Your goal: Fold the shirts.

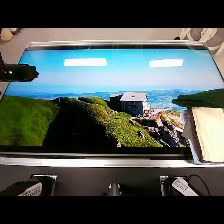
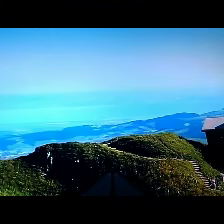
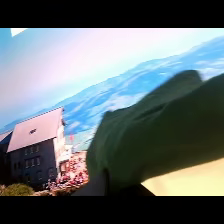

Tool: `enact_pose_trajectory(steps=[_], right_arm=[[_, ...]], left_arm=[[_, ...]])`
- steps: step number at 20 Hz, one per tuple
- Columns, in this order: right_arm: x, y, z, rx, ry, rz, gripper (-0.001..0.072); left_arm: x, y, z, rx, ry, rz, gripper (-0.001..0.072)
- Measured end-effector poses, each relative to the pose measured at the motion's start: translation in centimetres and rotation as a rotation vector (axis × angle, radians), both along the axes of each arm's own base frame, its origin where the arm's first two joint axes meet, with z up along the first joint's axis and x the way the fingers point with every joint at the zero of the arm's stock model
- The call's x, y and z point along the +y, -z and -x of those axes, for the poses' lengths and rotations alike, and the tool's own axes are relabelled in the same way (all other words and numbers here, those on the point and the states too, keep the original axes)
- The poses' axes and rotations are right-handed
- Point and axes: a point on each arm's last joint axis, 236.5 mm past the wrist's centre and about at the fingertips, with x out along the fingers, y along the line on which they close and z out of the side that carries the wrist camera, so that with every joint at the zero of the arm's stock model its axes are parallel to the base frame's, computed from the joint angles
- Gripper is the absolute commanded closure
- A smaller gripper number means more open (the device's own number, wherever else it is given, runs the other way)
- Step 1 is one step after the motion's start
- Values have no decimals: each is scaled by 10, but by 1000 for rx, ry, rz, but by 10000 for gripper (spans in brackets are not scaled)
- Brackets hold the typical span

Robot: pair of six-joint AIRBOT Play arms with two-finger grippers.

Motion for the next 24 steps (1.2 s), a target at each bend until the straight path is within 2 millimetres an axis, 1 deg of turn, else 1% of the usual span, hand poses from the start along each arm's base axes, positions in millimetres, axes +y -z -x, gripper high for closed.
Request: enact_pose_trajectory(steps=[4,6,8,9,11,13,15,19,20,21,22,23,24], right_arm=[[-43,-20,43,-32,194,24,692],[-60,-26,62,-39,271,34,692],[-66,-24,78,-16,309,31,691],[-66,-19,84,11,314,23,691],[-60,3,96,106,306,16,691],[-49,38,113,252,290,10,691],[-34,77,135,404,274,-4,691],[-16,144,174,600,285,-40,690],[-12,158,181,634,288,-51,659],[-10,168,186,655,294,-54,411],[-11,175,191,676,306,-48,33],[-18,178,192,673,323,-20,12],[-28,175,188,649,339,20,10]], left_arm=[[-3,0,0,-1,12,-4,677],[-3,0,0,-5,16,-5,677],[-4,-1,-2,-12,16,-5,677],[-4,-2,-2,-17,16,-5,677],[-4,-4,-4,-26,14,-4,677],[-4,-5,-5,-32,12,-3,677],[-4,-6,-6,-36,12,0,677],[-8,-8,-6,-42,17,21,677],[-9,-8,-6,-42,19,25,677],[-10,-8,-6,-42,20,28,677],[-11,-8,-6,-43,21,31,677],[-11,-9,-6,-43,22,34,677],[-12,-9,-6,-43,23,36,677]])
